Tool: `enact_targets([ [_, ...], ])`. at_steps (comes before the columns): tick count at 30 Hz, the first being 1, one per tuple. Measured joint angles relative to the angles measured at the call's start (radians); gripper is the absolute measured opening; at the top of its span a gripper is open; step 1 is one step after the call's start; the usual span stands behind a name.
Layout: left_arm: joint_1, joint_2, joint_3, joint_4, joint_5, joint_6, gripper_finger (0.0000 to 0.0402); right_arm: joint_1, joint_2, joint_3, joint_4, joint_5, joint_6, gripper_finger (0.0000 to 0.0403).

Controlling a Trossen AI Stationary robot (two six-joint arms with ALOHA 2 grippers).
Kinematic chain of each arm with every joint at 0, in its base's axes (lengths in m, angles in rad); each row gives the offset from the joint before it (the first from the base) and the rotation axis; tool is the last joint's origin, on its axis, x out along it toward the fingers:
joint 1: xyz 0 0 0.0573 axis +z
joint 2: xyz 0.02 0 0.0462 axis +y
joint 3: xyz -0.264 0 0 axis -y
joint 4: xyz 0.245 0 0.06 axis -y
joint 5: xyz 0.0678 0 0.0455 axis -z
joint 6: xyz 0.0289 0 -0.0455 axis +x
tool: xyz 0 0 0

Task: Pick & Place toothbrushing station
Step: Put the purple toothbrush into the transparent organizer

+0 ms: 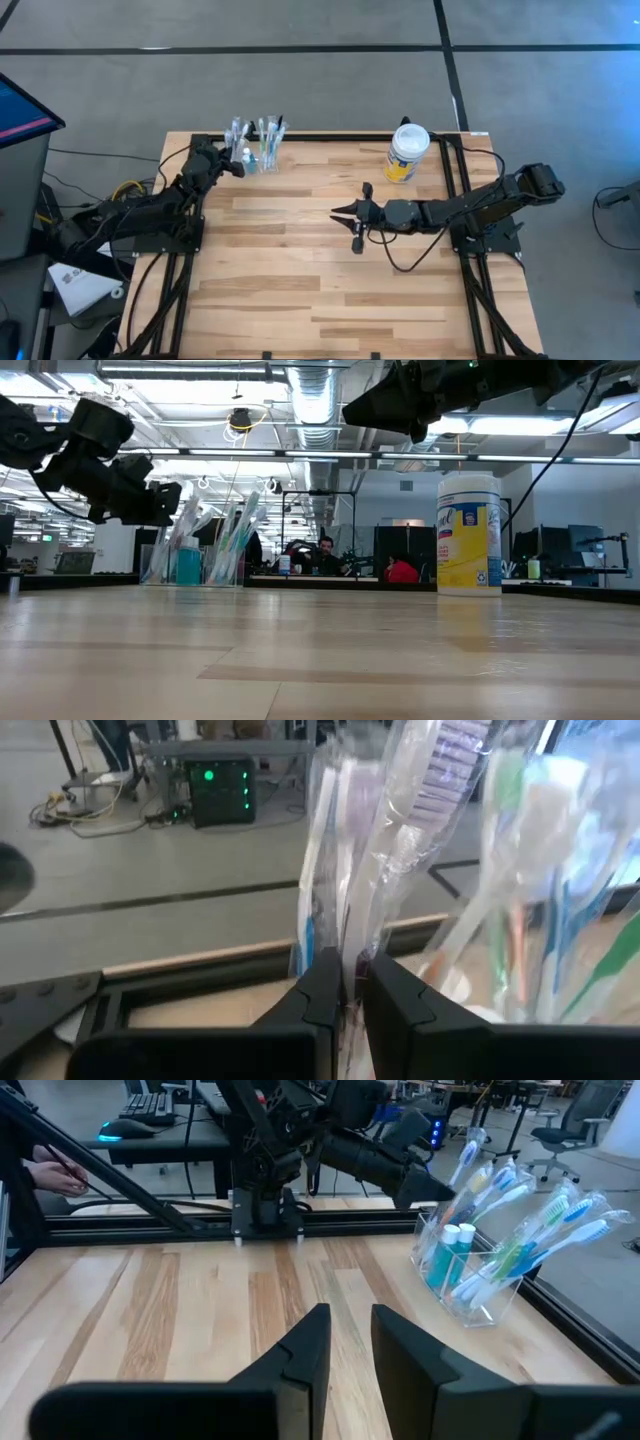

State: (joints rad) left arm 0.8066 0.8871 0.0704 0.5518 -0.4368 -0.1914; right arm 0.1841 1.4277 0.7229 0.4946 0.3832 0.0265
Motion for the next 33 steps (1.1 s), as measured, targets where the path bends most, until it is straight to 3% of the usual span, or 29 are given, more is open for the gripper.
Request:
enact_targets([
  [16, 0.0, 0.052, -0.001, 0.015, -0.026, -0.001, 0.0028, -0.002, 0.0, 0.0, 0.0, 0.0, 0.0, 0.0067],
  [33, 0.0, 0.052, -0.001, 0.01, -0.033, 0.003, 0.0076, -0.002, -0.001, -0.001, 0.0, 0.0, 0.0, 0.0067],
])
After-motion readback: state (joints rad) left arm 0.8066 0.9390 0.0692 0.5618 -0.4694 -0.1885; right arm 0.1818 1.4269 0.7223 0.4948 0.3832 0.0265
